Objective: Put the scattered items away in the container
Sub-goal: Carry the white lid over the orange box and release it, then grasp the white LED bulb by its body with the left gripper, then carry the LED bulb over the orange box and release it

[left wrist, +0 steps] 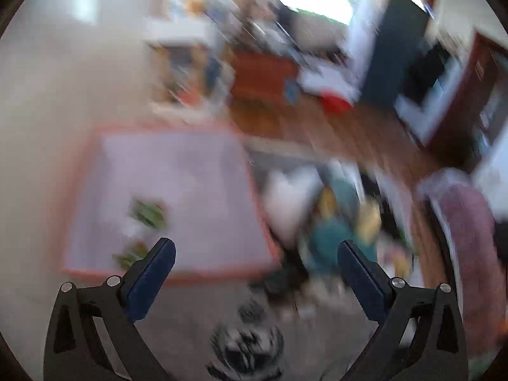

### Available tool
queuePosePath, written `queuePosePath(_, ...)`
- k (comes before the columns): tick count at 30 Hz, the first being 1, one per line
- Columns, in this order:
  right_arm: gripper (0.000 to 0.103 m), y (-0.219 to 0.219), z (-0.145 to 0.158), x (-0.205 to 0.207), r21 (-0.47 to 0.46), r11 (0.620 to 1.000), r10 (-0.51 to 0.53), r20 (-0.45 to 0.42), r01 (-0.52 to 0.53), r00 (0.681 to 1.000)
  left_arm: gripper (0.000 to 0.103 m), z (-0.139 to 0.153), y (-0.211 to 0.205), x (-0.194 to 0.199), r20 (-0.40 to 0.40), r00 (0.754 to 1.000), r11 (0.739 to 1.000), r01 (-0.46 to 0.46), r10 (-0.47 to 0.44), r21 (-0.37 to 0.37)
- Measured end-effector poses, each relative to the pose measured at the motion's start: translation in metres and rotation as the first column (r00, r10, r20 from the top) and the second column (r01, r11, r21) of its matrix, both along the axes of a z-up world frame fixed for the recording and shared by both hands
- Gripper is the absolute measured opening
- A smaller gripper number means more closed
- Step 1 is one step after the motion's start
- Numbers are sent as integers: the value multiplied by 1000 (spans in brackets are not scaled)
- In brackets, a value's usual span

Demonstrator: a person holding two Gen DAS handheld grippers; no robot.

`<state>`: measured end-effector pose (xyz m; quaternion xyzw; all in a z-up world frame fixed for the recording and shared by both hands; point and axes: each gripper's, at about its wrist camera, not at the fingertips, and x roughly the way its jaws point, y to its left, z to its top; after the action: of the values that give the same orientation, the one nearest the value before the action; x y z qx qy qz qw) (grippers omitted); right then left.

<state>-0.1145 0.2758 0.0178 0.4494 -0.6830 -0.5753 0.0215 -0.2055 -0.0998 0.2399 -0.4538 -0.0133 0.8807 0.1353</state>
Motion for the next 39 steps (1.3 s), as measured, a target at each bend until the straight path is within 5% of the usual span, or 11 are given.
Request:
queuePosePath(3, 93, 2, 0, 2, -2, 1000, -10, 0, 10, 1000, 91, -67, 60, 12, 104, 983, 980, 163, -151, -118)
queuePosePath(7, 93, -1, 2, -2, -5, 1000, 12, -16, -12, 1000, 73, -143, 122, 38, 235, 928, 922, 337, -290, -193)
queuePosePath(13, 93, -5, 0, -7, 4, 999, 49, -15, -49, 999, 68, -181, 168, 32, 258, 872, 846, 474, -415, -242)
queuePosePath(18, 93, -7, -2, -9, 7, 998, 69, -13, -69, 998, 66, -217, 168, 7, 350, 859, 808, 487, -374, -331)
queuePosePath(22, 93, -7, -2, -8, 16, 997, 76, -15, -75, 997, 24, -207, 148, 5, 351, 876, 874, 425, -331, -235)
queuePosePath(28, 93, -9, -1, -8, 25, 995, 92, -17, -92, 996, 23, -191, 128, 67, 379, 893, 964, 265, -241, -11)
queuePosePath(33, 93, -4, -4, -2, 26, 998, 63, 0, -63, 998, 23, -170, 104, 106, 431, 891, 988, 102, -142, 115)
queuePosePath(39, 93, -5, -3, -3, 25, 998, 57, -2, -56, 998, 23, -27, 26, 75, 150, 987, 975, -91, 60, 205)
